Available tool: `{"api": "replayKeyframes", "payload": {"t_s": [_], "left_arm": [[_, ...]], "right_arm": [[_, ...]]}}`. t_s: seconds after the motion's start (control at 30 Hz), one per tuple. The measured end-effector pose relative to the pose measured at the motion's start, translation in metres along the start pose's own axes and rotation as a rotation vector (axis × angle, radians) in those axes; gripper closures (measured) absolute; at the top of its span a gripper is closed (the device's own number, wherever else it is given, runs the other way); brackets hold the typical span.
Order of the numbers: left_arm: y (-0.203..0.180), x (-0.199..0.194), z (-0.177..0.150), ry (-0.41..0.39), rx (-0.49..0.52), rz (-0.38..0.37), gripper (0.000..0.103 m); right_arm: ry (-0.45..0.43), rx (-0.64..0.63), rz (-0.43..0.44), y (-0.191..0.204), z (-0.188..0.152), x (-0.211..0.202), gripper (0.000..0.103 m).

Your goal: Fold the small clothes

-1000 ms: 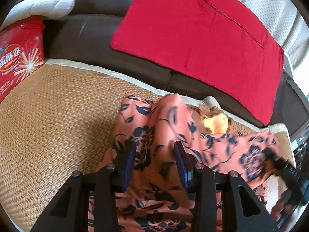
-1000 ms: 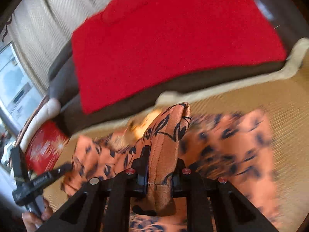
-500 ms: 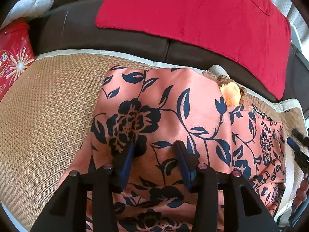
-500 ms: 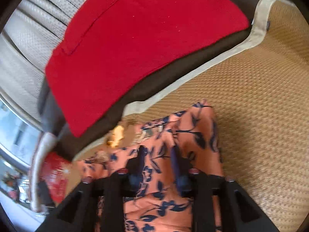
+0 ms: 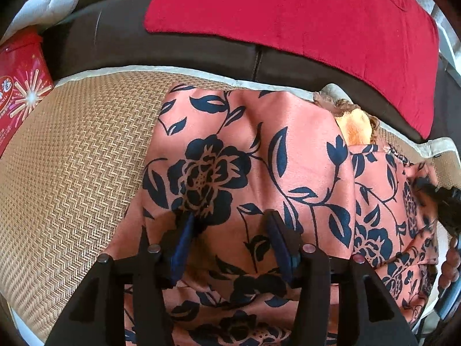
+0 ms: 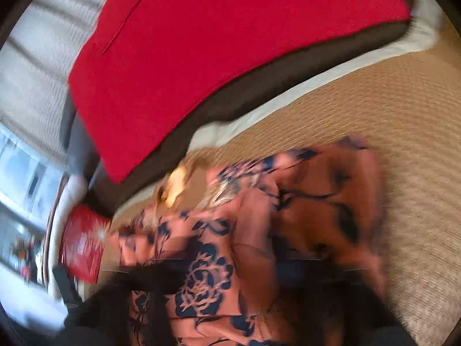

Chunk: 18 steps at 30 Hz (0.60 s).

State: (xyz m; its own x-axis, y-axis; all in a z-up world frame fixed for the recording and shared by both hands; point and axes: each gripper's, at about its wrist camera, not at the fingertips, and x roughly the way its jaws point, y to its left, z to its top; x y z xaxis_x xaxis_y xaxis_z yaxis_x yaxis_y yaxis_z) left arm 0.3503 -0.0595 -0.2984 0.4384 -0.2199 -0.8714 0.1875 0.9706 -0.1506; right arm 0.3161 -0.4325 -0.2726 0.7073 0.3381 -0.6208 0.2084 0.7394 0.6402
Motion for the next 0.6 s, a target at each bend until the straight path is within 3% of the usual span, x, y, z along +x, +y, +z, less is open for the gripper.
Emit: {"api": "replayKeyframes", "payload": {"t_s": [0.1,0.23,0.33,0.47,0.53,0.6], "left_arm": [[0.008,-0.006,0.002,-0.020,-0.014,-0.002,0.050],[0.012,-0.029,0.006,-0.110,-0.031,-0.016,0.050],[0.011,-0.037,0.006,-0.130,-0.005,-0.006,0.050],[0.010,-0.028,0.004,-0.101,0.004,0.004,0.050],[0.009,-0.022,0.004,-0.087,0.003,0.011,0.050],[0.006,-0.014,0.005,-0.057,0.011,0.040,0.050]], "right_arm": [[0.003,-0.130,-0.059,0.031,-0.009,0.007,0.093],[-0.176,-0.219,-0.137,0.062,-0.012,-0.036,0.093],[-0.248,-0.159,-0.193,0.043,-0.007,-0.061,0.094],[-0.217,-0.017,-0.271,-0.006,0.000,-0.064,0.093],[-0.091,0.028,-0.216,-0.022,-0.002,-0.045,0.093],[-0.031,0.101,-0.168,-0.034,-0.004,-0.034,0.089]]}}
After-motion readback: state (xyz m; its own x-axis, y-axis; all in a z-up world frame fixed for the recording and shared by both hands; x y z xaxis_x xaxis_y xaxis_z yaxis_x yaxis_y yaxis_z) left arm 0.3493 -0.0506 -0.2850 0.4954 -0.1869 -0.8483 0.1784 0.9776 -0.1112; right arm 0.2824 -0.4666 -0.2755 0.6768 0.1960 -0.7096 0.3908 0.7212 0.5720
